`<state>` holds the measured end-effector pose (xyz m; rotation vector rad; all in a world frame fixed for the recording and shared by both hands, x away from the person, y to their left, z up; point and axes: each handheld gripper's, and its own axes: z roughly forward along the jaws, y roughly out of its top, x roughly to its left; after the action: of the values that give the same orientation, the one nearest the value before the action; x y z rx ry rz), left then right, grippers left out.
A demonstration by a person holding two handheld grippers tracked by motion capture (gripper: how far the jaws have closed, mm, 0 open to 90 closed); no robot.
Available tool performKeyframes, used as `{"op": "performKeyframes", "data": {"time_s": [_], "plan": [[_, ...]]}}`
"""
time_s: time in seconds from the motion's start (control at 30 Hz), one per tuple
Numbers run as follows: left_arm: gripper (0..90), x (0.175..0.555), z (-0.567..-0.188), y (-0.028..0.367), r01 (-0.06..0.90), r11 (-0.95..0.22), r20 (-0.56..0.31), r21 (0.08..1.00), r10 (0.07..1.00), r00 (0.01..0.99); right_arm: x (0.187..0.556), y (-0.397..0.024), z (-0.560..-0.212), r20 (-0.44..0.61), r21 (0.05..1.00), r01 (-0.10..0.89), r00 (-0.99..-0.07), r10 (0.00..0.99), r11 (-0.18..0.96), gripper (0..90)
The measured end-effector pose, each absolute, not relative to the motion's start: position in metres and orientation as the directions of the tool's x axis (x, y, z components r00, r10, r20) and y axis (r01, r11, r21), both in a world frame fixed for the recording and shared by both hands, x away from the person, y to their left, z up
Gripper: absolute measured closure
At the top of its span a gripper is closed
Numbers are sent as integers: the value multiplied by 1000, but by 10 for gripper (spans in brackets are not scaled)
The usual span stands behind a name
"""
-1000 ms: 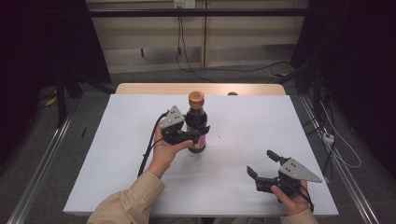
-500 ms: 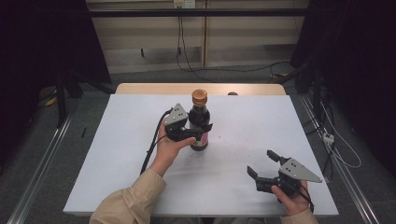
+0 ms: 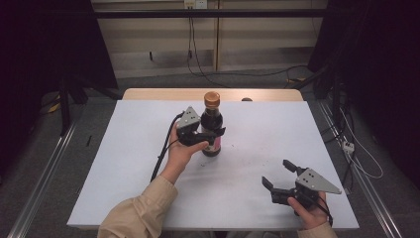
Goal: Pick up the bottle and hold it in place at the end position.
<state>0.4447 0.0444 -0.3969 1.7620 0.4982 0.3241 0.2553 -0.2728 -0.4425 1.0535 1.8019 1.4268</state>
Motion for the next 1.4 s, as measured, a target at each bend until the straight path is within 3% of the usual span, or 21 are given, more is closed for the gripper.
{"op": "performKeyframes", "data": {"time_s": [1.4], "plan": [[296, 473, -410, 30, 142, -182, -29, 973, 516, 856, 255, -274, -446, 34, 969, 227, -511, 859, 97, 73]]}}
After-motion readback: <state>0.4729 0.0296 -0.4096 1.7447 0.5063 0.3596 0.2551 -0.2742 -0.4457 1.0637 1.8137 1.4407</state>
